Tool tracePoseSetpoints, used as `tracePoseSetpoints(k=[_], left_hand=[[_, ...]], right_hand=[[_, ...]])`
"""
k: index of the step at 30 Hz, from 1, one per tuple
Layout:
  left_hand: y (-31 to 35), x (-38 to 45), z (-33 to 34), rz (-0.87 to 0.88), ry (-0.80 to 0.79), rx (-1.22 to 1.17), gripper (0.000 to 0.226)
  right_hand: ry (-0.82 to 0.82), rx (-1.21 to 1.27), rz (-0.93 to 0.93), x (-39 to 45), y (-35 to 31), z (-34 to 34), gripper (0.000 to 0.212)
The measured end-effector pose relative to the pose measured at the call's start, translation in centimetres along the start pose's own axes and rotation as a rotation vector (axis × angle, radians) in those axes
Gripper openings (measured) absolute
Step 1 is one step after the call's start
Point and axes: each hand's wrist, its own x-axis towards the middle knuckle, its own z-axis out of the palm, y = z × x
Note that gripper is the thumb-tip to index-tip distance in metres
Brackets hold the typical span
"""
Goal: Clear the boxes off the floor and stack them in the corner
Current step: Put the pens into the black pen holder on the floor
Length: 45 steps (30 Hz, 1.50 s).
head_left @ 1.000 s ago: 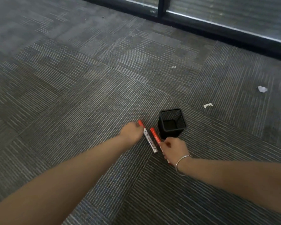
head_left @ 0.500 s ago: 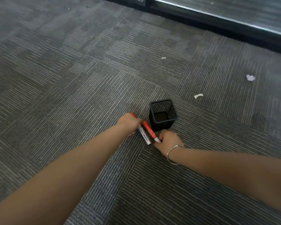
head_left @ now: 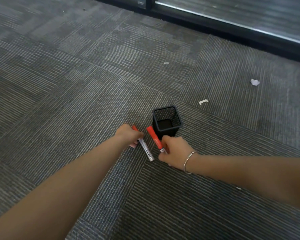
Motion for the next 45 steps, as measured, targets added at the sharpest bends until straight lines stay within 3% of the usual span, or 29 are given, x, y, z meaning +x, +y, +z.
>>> tracePoseSetpoints(k=[7, 10, 13, 19, 27, 31, 36, 42, 45], left_hand=[[-0.2, -0.5, 0.7, 0.006, 0.019, 0.228, 0.026], [-0.2, -0.7, 0.7, 0.011, 0.0, 0.265, 0.027], [-0.3, -1.0, 0.3, 0.001, -0.036, 0.128, 0.023], [1.7, -3.0, -2.4, 0.131, 0.019, -0.304, 0.02], [8.0, -5.5, -6.1, 0.364, 0.018, -0.77, 0.012], [9.4, -5.5, -4.3, 0.429, 0.108, -0.684, 0.013], [8.7, -4.0, -1.6, 0.405, 0.212, -0.398, 0.016], [7.4, -3.1, 0.0, 0.388, 0.228, -0.166, 0.015], [6.9, -3.0, 0.5, 0.387, 0.207, -0.18, 0.035]], right_hand=[[0.33, 0.377, -0.135, 0.3, -3.0, -4.8, 0.02], [0.492, 0.383, -0.18, 1.8, -2.6, -6.8, 0.015], [0.554, 0.271, -0.131, 3.4, -1.4, -8.0, 0.01], [0.296, -0.035, 0.106, 5.4, 1.2, -7.0, 0.021], [0.157, -0.087, 0.168, 6.0, 1.7, -6.3, 0.016], [0.171, -0.067, 0.142, 6.0, 1.7, -6.1, 0.026], [0.235, -0.024, 0.083, 5.0, 1.9, -5.6, 0.041], [0.306, 0.107, 0.084, 3.9, 2.4, -5.6, 0.056], [0.287, 0.118, 0.143, 4.0, 2.5, -5.7, 0.042]])
